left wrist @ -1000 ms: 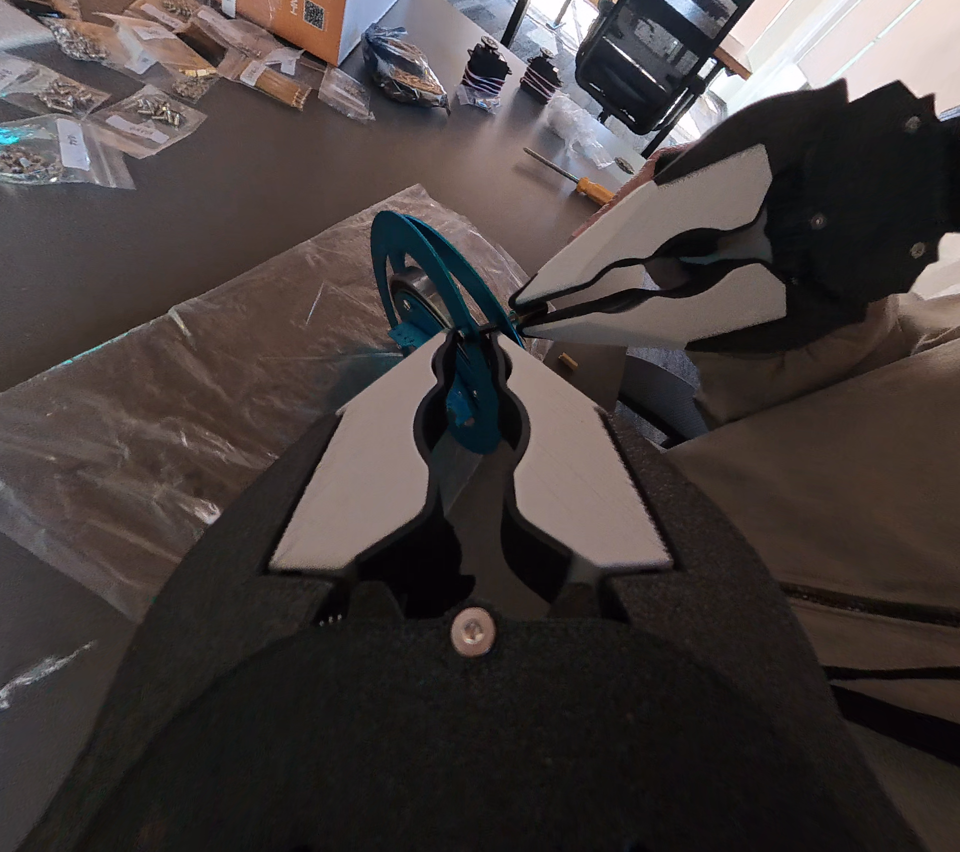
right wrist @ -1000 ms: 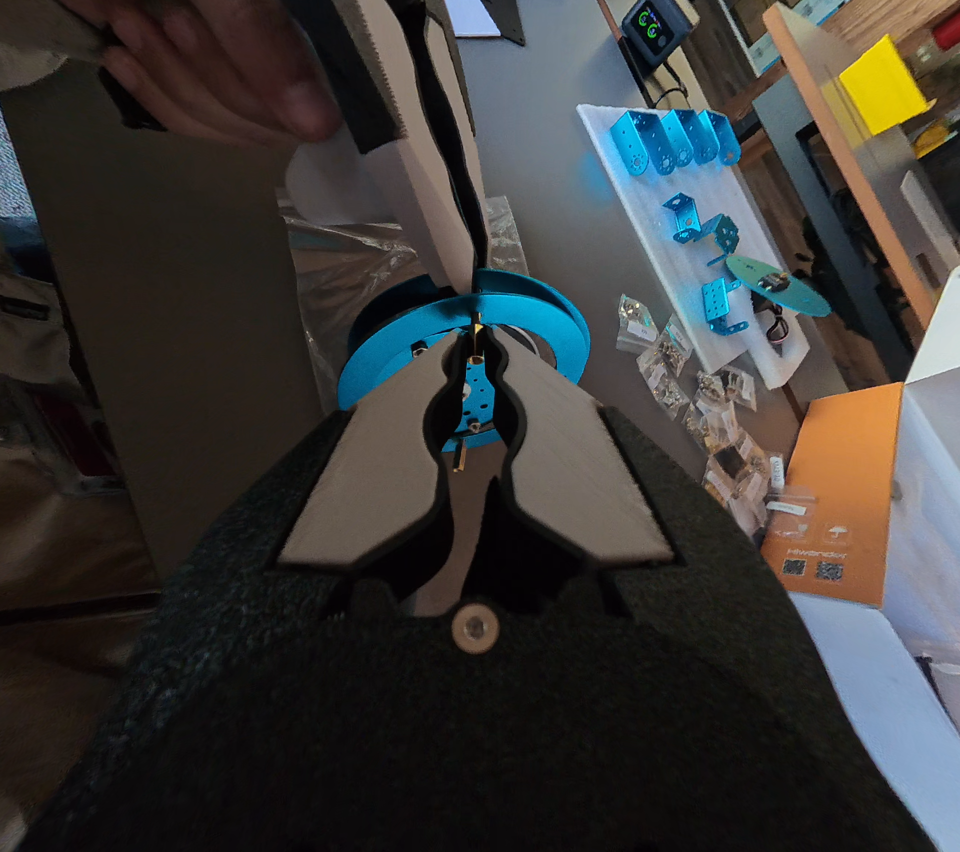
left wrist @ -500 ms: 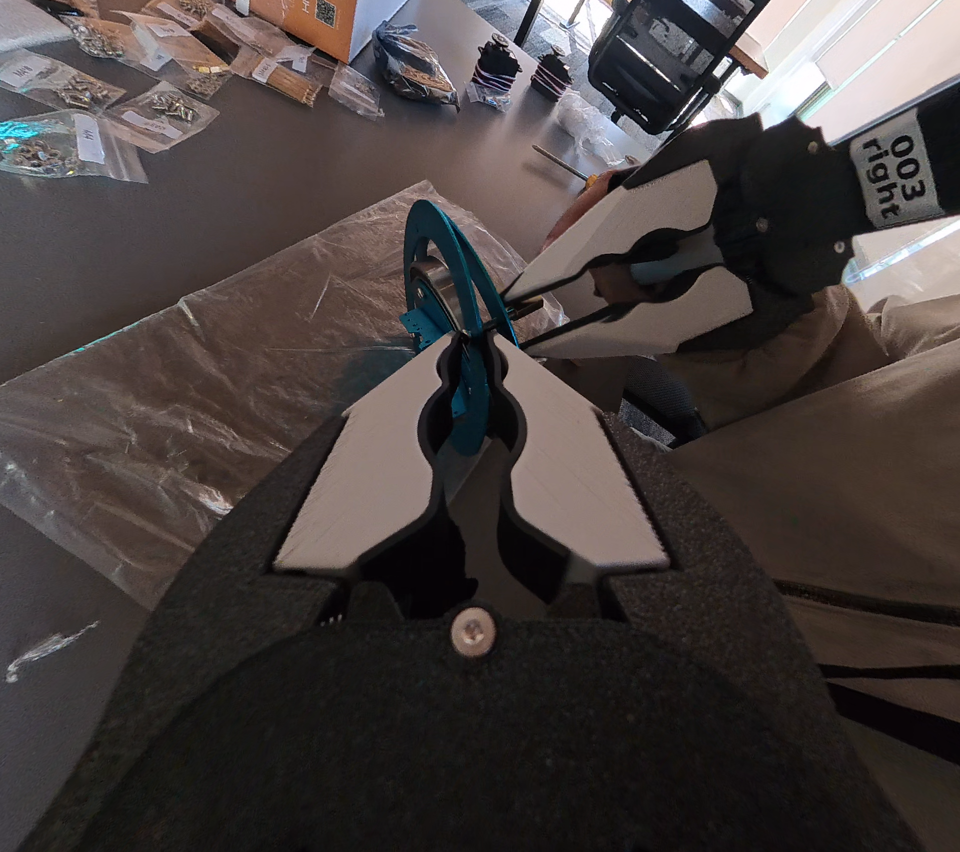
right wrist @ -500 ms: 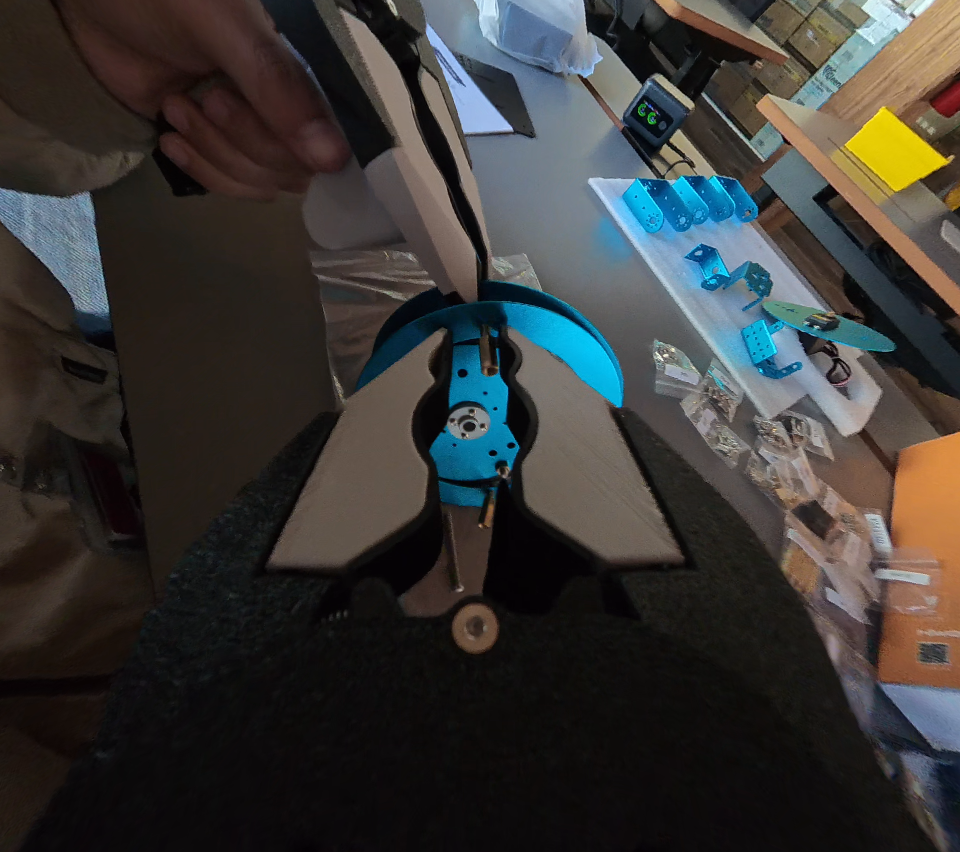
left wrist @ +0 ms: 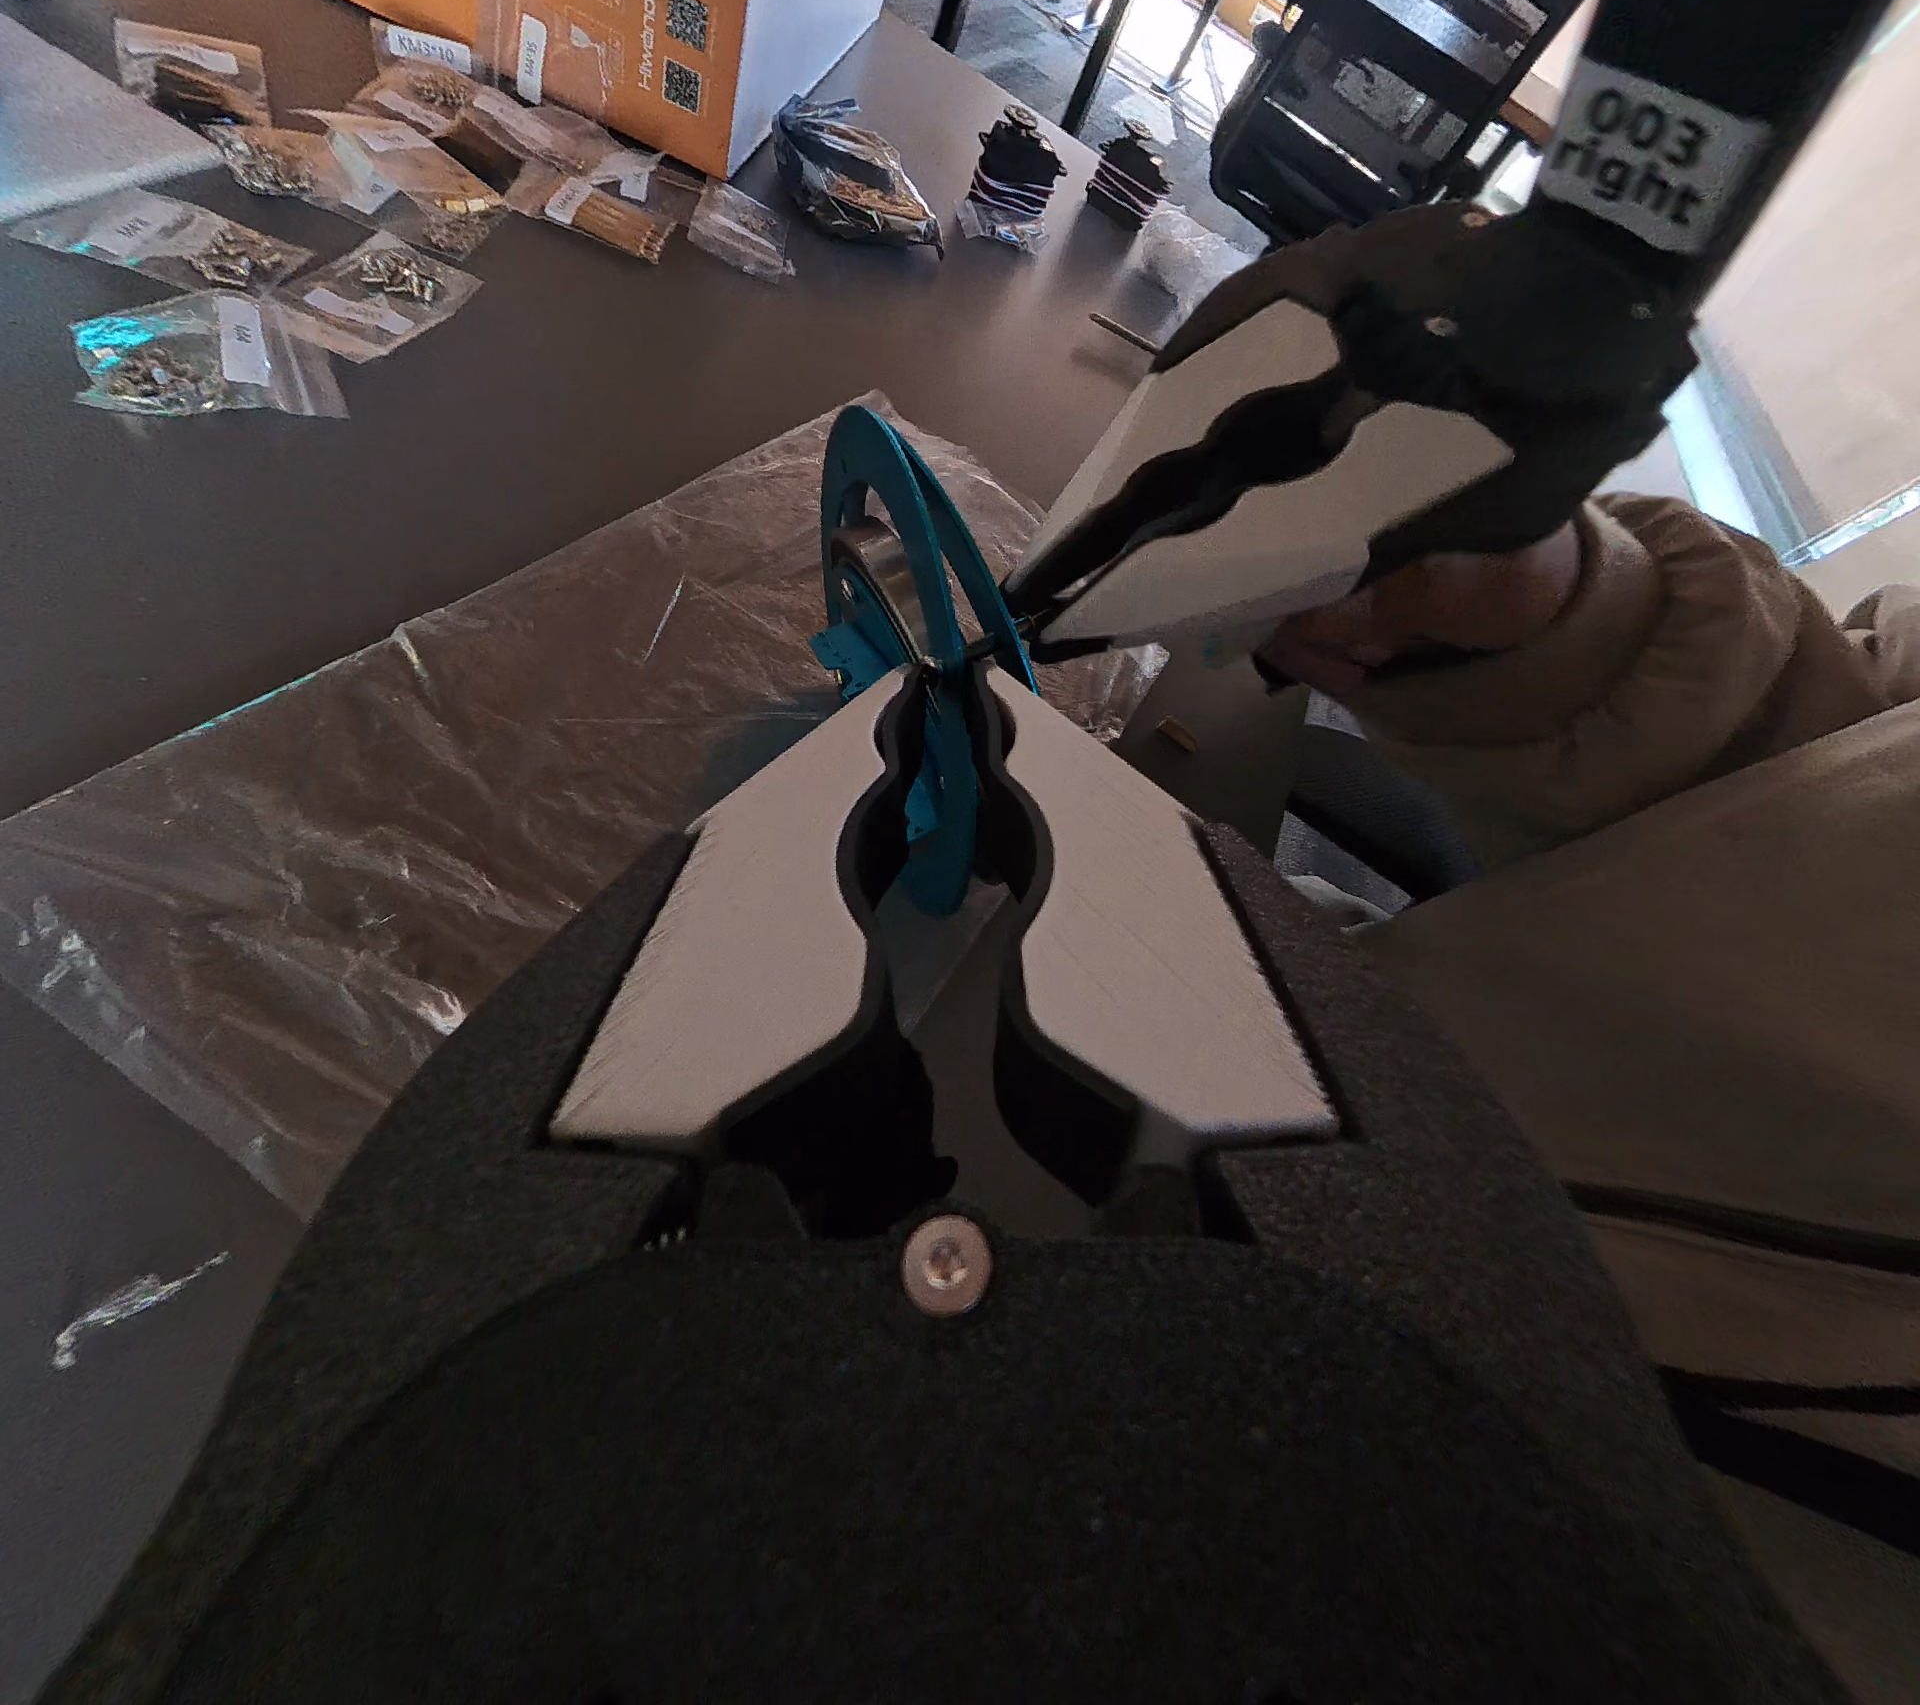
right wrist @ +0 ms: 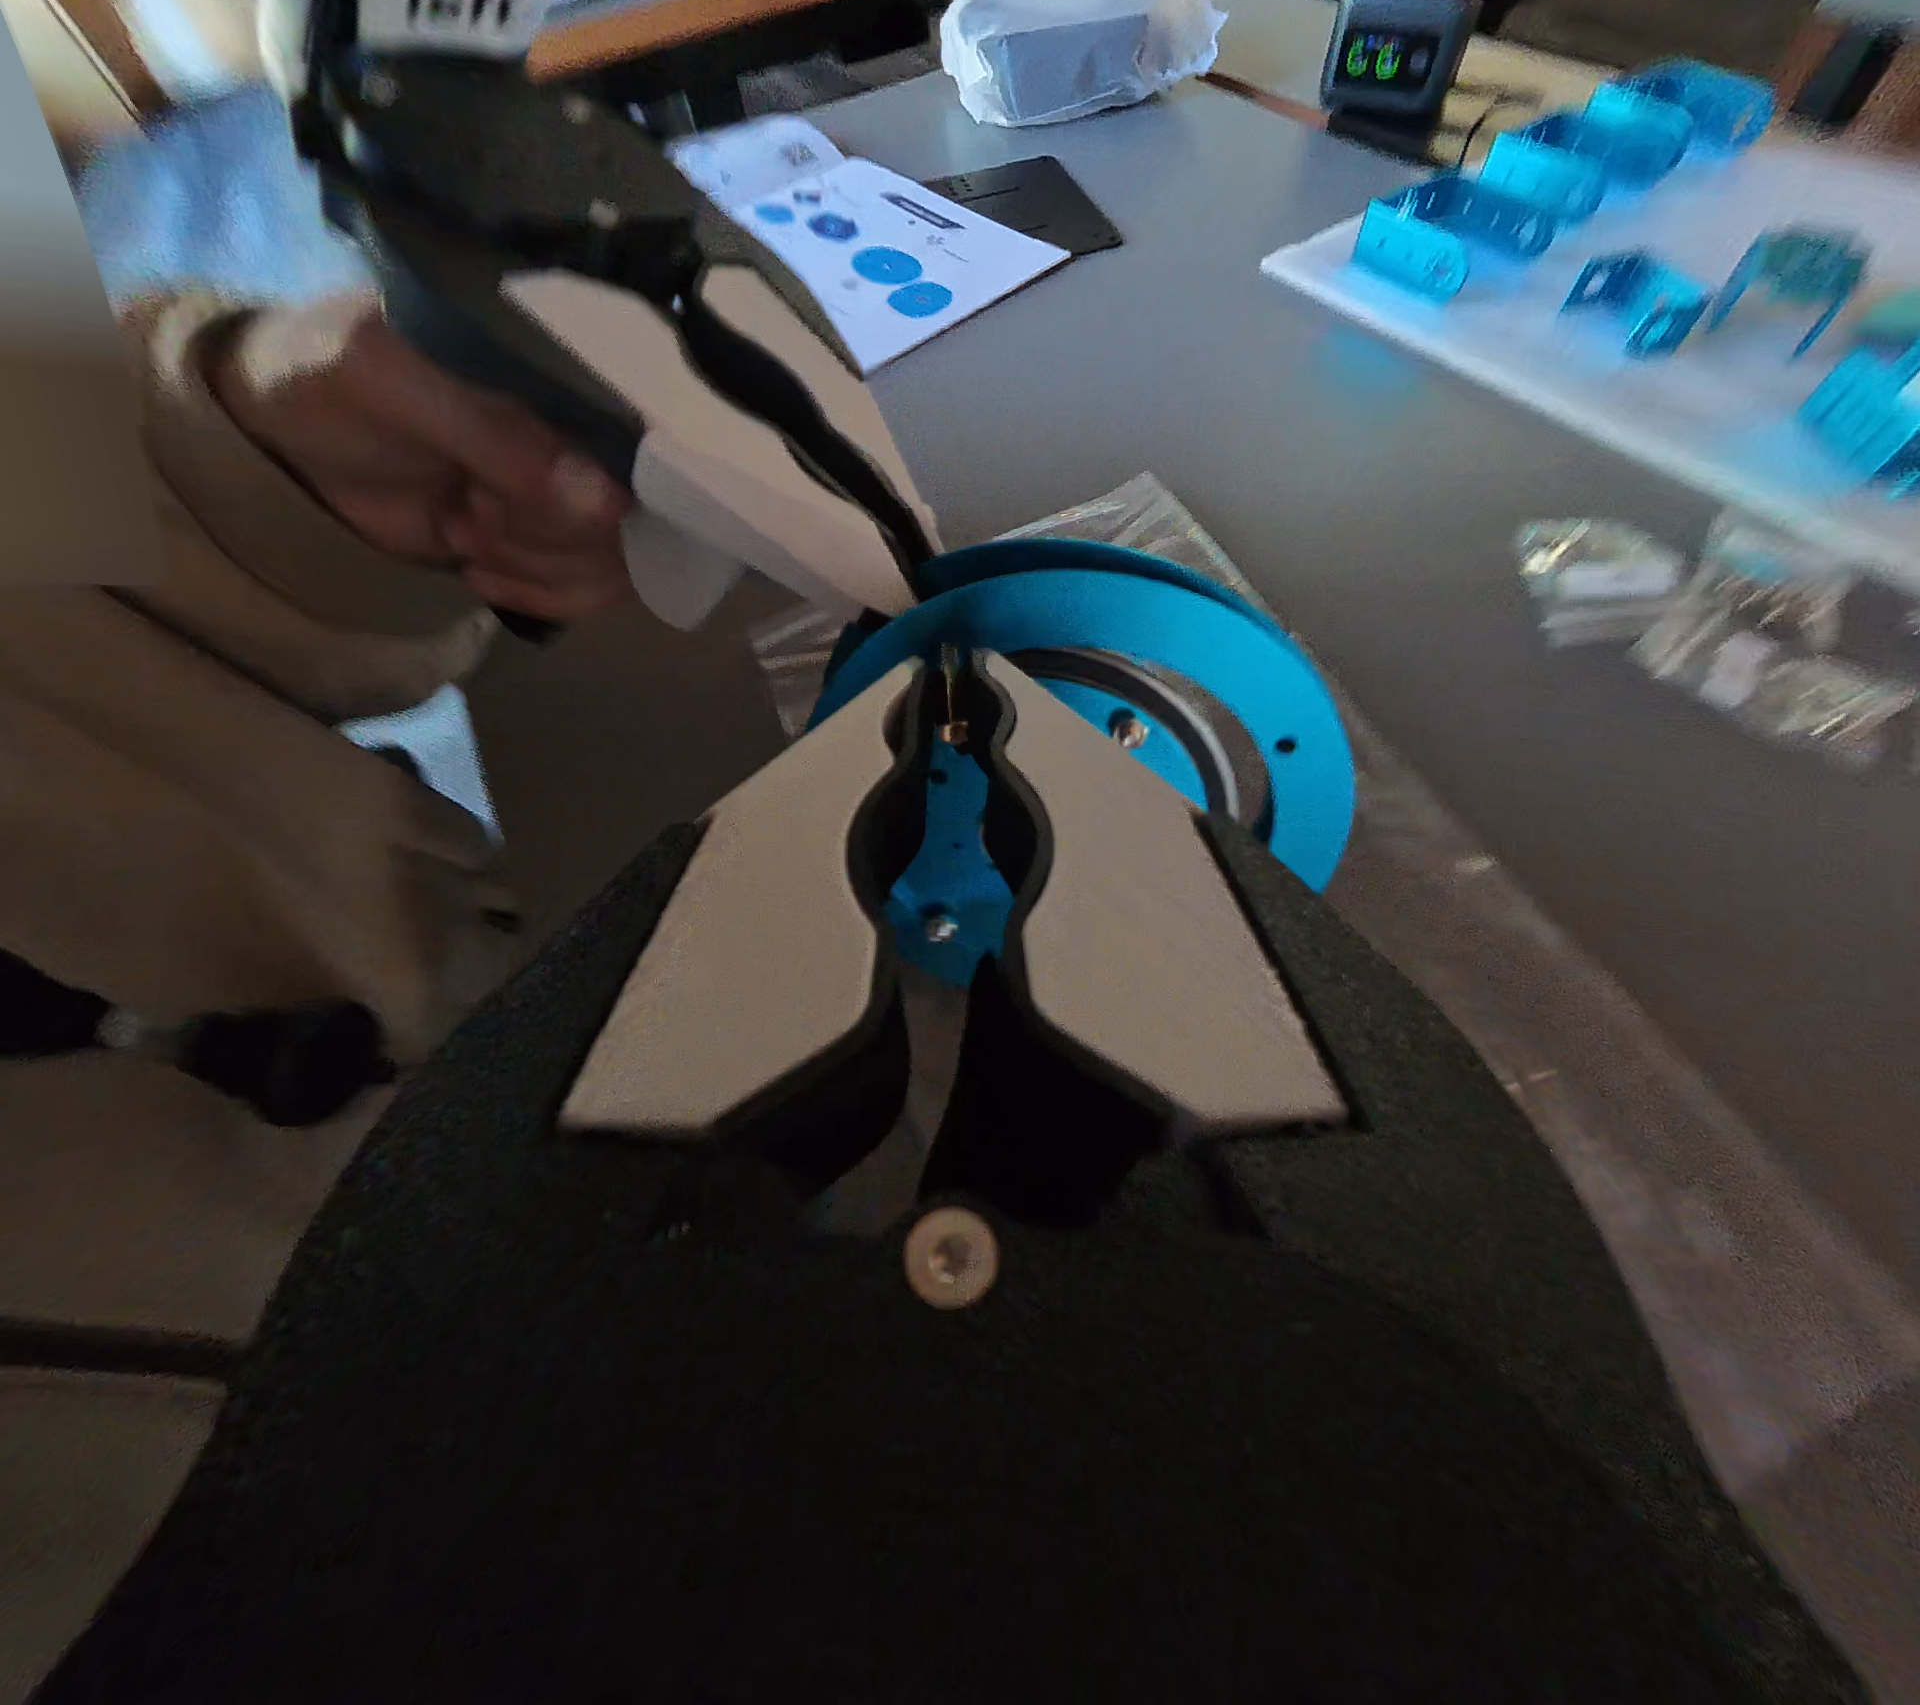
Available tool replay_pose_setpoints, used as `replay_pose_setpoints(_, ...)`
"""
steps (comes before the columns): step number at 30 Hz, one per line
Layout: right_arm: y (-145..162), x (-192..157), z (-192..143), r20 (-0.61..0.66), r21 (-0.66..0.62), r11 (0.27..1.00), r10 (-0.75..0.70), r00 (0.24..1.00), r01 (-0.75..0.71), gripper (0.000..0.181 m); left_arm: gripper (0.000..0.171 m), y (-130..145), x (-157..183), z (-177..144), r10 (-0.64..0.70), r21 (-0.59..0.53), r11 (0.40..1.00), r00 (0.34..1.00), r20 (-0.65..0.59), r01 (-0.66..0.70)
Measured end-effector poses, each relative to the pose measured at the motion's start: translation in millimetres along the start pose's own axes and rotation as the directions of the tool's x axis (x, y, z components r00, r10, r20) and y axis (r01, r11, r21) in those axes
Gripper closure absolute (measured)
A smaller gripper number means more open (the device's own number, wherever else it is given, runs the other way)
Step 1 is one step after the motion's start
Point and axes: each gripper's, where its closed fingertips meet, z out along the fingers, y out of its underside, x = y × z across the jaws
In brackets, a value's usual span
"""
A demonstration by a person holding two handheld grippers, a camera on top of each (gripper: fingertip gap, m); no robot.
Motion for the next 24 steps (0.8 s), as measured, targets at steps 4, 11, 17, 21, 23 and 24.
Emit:
replay_pose_setpoints(4, 2.9, -2.0, -1.8, 0.169, -0.015, 0.854, 0.515, 0.84, -0.52, 0.177, 0.168, 1.6, 3.2, 0.7, 0.032, 0.008, 0.999, 0.999, 0.018, -0.032)
replay_pose_setpoints(11, 7.2, -6.1, -7.9, 0.073, -0.011, 0.959, 0.282, 0.957, -0.282, 0.175, 0.169, 3.4, 9.2, 2.8, 0.078, 0.007, 0.997, 0.997, 0.029, -0.079)
replay_pose_setpoints(17, 12.9, -2.9, -8.2, -0.172, -0.091, 0.973, -0.224, 0.959, 0.21, 0.176, 0.169, 3.1, 8.2, 3.4, 0.096, 0.003, 0.995, 0.994, 0.046, -0.096)
replay_pose_setpoints(21, 12.2, -1.0, -6.8, -0.162, -0.071, 0.994, -0.093, 0.982, 0.082, 0.177, 0.165, 2.0, 5.5, 2.3, 0.182, -0.017, 0.983, 0.98, 0.081, -0.181)
replay_pose_setpoints(23, 11.6, 1.0, -6.6, -0.135, -0.021, 0.998, 0.051, 0.989, -0.054, 0.177, 0.147, -2.1, 3.3, -1.9, 0.188, 0.024, 0.981, 0.974, 0.122, -0.193)
replay_pose_setpoints(24, 11.1, 1.7, -7.2, -0.121, -0.003, 0.995, 0.102, 0.987, -0.104, 0.177, 0.138, -1.5, 3.4, -3.6, 0.178, 0.038, 0.982, 0.976, 0.129, -0.185)
